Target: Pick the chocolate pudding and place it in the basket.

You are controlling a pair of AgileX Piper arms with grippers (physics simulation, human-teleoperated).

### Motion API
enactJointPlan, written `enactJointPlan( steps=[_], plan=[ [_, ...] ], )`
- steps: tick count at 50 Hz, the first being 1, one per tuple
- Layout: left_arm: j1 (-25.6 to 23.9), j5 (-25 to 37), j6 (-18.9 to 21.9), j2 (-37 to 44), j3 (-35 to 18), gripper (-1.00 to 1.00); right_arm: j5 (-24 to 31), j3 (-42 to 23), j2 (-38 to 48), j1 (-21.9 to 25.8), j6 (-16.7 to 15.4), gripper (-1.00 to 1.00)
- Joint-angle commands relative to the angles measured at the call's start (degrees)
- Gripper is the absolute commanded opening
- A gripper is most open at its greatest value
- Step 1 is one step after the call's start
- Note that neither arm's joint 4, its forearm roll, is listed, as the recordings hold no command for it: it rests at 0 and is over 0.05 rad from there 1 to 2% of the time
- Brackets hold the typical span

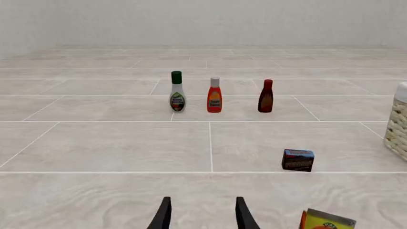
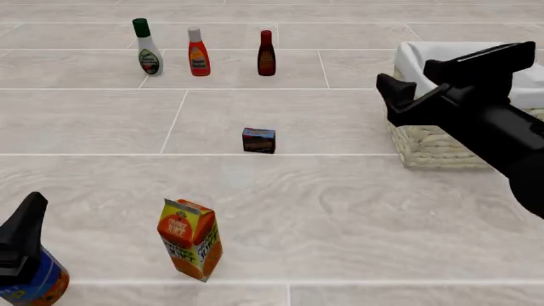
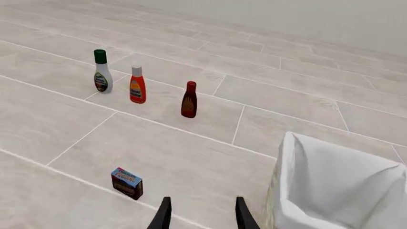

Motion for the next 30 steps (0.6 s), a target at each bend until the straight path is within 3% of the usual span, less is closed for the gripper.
enactJointPlan(
  steps=[1,30],
  plan=[
    [0.0,0.0,0.0,0.0,0.0,1.0,0.8,-5.2,5.4,1.7,1.3,1.0],
    [0.0,0.0,0.0,0.0,0.0,1.0,1.3,-14.4,15.5,5.9,0.4,1.0]
  ],
)
